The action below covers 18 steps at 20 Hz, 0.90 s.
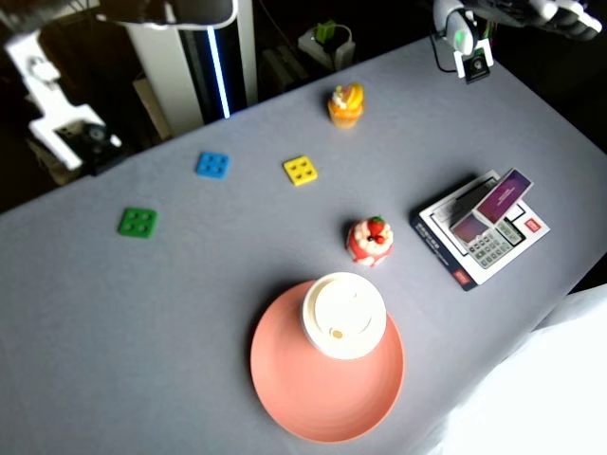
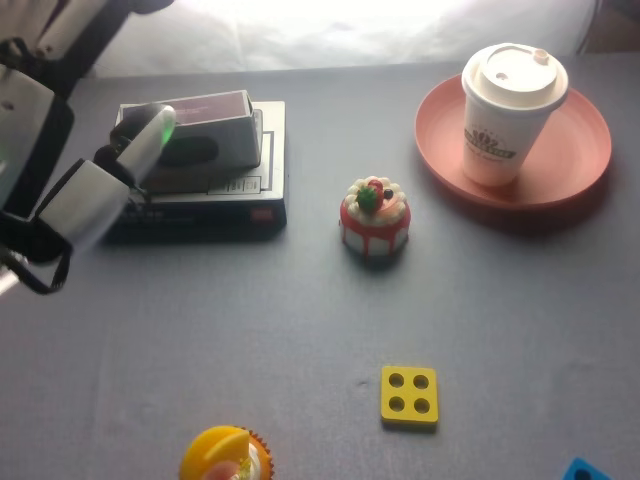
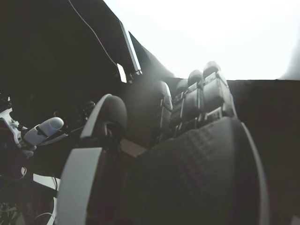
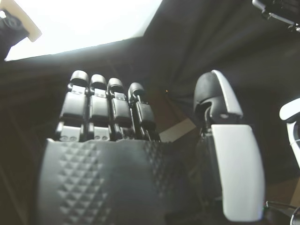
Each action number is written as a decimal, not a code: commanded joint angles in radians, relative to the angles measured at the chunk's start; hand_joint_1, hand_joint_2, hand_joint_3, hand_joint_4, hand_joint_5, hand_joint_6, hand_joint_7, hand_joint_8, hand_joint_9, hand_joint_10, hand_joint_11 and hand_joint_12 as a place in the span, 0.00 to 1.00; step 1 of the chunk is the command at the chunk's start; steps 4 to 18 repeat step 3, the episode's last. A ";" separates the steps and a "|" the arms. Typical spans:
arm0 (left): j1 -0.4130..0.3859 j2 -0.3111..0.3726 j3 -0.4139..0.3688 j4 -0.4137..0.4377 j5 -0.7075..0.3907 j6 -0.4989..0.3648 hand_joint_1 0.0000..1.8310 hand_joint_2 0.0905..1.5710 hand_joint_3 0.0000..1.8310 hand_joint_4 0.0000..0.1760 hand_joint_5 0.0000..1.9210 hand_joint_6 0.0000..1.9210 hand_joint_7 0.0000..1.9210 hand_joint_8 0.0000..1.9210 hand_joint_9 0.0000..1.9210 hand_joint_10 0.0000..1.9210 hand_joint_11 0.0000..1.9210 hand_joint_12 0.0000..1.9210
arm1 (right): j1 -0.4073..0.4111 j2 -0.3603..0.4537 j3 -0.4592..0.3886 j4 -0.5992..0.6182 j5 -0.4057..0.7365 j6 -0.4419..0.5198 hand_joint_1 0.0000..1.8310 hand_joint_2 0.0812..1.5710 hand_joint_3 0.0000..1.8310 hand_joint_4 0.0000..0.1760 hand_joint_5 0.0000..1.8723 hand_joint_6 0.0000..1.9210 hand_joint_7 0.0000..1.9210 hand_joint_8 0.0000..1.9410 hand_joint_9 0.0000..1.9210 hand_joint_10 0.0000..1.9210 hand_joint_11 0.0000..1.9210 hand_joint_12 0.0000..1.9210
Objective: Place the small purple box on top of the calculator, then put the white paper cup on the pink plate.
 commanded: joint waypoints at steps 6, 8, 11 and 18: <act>-0.045 0.036 -0.014 0.061 -0.126 0.036 0.39 0.93 0.00 0.22 0.21 0.96 0.16 0.06 0.08 0.08 0.00 0.14 | 0.018 0.012 -0.009 -0.012 0.117 -0.025 0.18 0.89 0.00 0.56 0.18 0.05 0.19 0.01 0.17 0.02 0.00 0.25; -0.045 0.036 -0.014 0.061 -0.126 0.036 0.39 0.93 0.00 0.22 0.21 0.96 0.16 0.06 0.08 0.08 0.00 0.14 | 0.018 0.012 -0.009 -0.012 0.117 -0.025 0.18 0.89 0.00 0.56 0.18 0.05 0.19 0.01 0.17 0.02 0.00 0.25; -0.045 0.036 -0.014 0.061 -0.126 0.036 0.39 0.93 0.00 0.22 0.21 0.96 0.16 0.06 0.08 0.08 0.00 0.14 | 0.018 0.012 -0.009 -0.012 0.117 -0.025 0.18 0.89 0.00 0.56 0.18 0.05 0.19 0.01 0.17 0.02 0.00 0.25; -0.045 0.036 -0.014 0.061 -0.126 0.036 0.39 0.93 0.00 0.22 0.21 0.96 0.16 0.06 0.08 0.08 0.00 0.14 | 0.018 0.012 -0.009 -0.012 0.117 -0.025 0.18 0.89 0.00 0.56 0.18 0.05 0.19 0.01 0.17 0.02 0.00 0.25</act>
